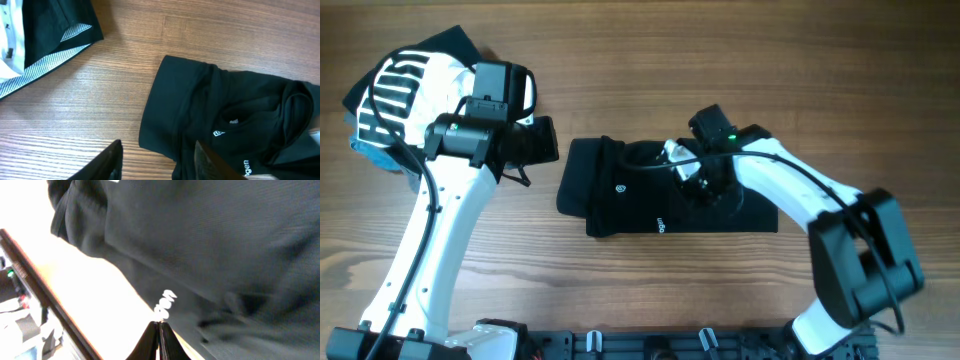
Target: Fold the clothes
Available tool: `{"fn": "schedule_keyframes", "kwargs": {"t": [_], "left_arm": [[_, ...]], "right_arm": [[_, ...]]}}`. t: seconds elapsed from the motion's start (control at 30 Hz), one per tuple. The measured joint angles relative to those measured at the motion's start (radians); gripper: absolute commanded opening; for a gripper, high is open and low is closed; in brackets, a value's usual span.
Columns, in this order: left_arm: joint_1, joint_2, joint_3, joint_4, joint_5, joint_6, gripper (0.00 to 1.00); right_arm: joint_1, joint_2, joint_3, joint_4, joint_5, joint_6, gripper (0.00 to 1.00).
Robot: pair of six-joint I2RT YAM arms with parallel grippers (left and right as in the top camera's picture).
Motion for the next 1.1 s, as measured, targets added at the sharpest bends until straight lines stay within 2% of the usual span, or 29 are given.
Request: {"fn": "schedule_keyframes", "kwargs": {"t": [0.07, 0.1, 0.23, 0.37, 0.47, 0.67, 0.9, 1.1], "left_arm": [[0.000, 0.000, 0.000, -0.010, 0.000, 0.002, 0.60], [0.000, 0.000, 0.000, -0.017, 0.000, -0.002, 0.68], [0.000, 0.006, 0.000, -0.037, 0.010, 0.000, 0.80], [0.000, 0.039, -0.014, -0.002, 0.061, 0.000, 0.81], [0.000, 0.098, -0.060, 0.033, 0.088, 0.000, 0.82], [0.000, 0.287, -0.114, 0.115, 0.239, 0.092, 0.99], [0.000, 0.475, -0.117, 0.133, 0.403, 0.234, 1.00], [0.010, 0.525, -0.082, 0.124, 0.506, 0.317, 1.00]], "right_arm": [[-0.021, -0.045, 0.008, 0.002, 0.064, 0.047, 0.08], [-0.038, -0.074, 0.016, 0.004, 0.110, 0.087, 0.08], [-0.107, -0.159, 0.045, 0.033, 0.226, 0.246, 0.08], [-0.140, -0.167, 0.053, 0.042, 0.284, 0.344, 0.09], [-0.137, -0.131, 0.053, 0.043, 0.294, 0.390, 0.04], [-0.137, 0.001, 0.053, 0.045, 0.294, 0.419, 0.04], [-0.137, 0.049, 0.053, 0.077, 0.264, 0.393, 0.04], [-0.137, 0.049, 0.053, 0.090, 0.253, 0.383, 0.04]]}}
